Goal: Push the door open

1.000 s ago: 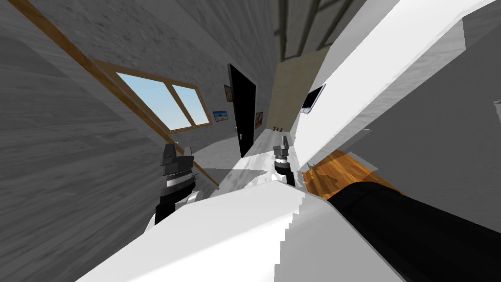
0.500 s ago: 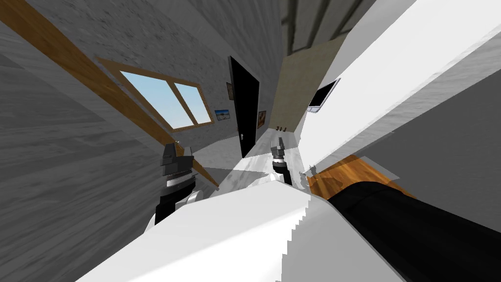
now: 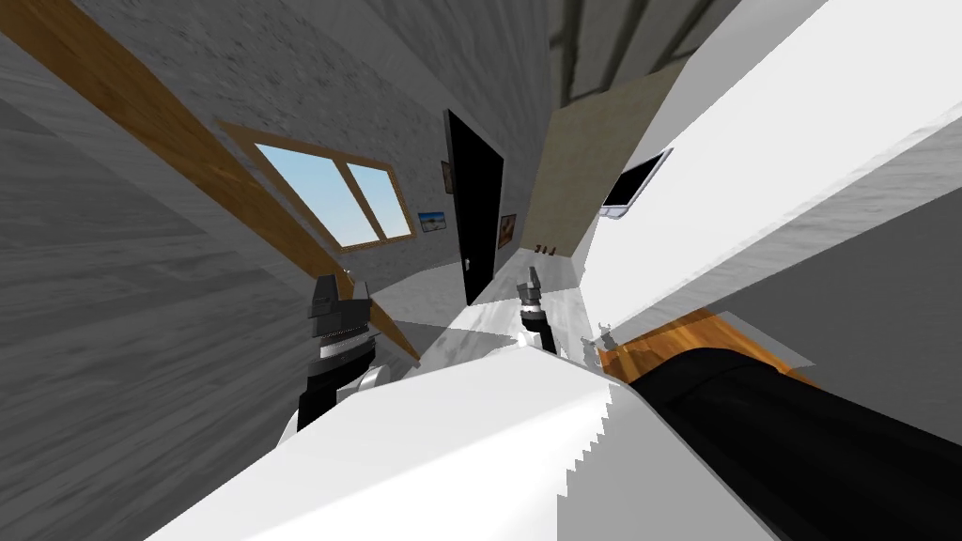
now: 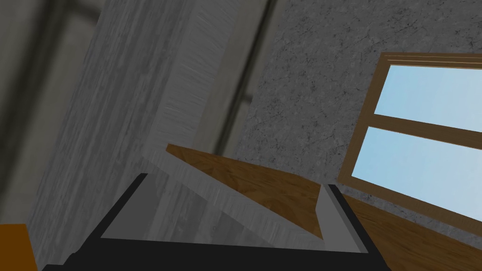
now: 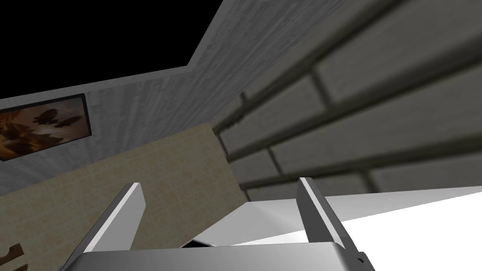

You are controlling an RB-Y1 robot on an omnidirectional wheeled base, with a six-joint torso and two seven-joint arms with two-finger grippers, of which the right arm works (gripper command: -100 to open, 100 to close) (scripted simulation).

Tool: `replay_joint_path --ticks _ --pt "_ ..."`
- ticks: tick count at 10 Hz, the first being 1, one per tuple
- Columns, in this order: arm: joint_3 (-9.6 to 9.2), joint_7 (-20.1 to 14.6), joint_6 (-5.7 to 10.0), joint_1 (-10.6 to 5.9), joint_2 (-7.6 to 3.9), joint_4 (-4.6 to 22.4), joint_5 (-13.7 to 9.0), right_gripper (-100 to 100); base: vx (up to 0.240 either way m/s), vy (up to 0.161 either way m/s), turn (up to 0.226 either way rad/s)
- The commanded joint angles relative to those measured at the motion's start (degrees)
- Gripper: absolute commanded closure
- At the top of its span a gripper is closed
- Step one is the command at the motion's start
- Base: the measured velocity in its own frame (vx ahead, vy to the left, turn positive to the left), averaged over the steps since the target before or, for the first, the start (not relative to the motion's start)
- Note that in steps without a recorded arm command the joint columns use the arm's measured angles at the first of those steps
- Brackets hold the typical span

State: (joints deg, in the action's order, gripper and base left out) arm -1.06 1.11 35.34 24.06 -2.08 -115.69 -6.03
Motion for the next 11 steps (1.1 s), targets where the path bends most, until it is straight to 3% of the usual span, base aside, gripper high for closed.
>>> replay_joint_path --ticks 1,11 --pt "0.02 -0.1 0.17 -0.7 -0.38 1.7 0.1 -100 0.071 -0.054 0.084" --pt "0.25 -0.6 2.08 -6.62 -2.21 15.2 1.1 -100 0.086 -0.062 0.115"
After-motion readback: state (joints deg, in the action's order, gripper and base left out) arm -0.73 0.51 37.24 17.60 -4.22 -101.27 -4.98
